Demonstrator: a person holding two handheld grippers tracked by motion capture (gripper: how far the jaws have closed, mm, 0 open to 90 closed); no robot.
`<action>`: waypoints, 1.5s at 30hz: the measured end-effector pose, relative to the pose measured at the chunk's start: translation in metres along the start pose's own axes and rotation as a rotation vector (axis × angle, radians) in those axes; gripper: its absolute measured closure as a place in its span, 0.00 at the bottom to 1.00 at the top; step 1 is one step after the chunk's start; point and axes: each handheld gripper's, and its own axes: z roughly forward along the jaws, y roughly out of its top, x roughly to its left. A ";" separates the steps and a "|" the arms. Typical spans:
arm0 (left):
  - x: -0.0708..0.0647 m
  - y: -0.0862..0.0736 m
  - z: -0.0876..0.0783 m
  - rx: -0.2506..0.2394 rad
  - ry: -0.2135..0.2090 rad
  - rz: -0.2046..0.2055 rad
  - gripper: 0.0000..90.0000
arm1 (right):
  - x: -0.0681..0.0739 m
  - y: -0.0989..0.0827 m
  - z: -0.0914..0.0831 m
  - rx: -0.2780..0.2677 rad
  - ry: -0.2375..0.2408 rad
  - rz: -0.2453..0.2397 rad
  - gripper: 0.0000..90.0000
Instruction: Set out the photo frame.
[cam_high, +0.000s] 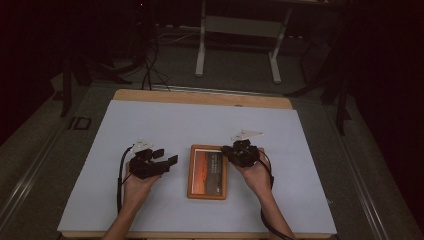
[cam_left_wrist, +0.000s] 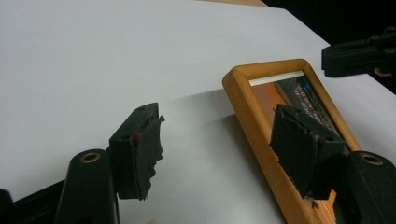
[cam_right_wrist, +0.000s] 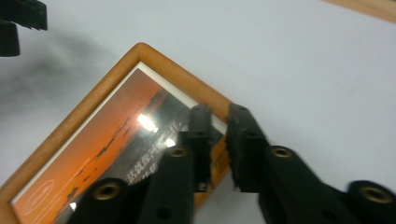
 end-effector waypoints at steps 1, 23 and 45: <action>0.000 0.000 0.000 0.000 0.003 0.002 0.37 | 0.000 0.000 0.000 0.000 0.000 0.000 0.98; -0.005 0.000 0.002 0.030 -0.018 0.018 0.33 | 0.003 -0.002 0.017 0.016 -0.019 -0.067 1.00; -0.012 0.001 -0.001 0.034 -0.008 0.055 0.38 | -0.012 -0.009 0.017 0.023 0.005 0.002 1.00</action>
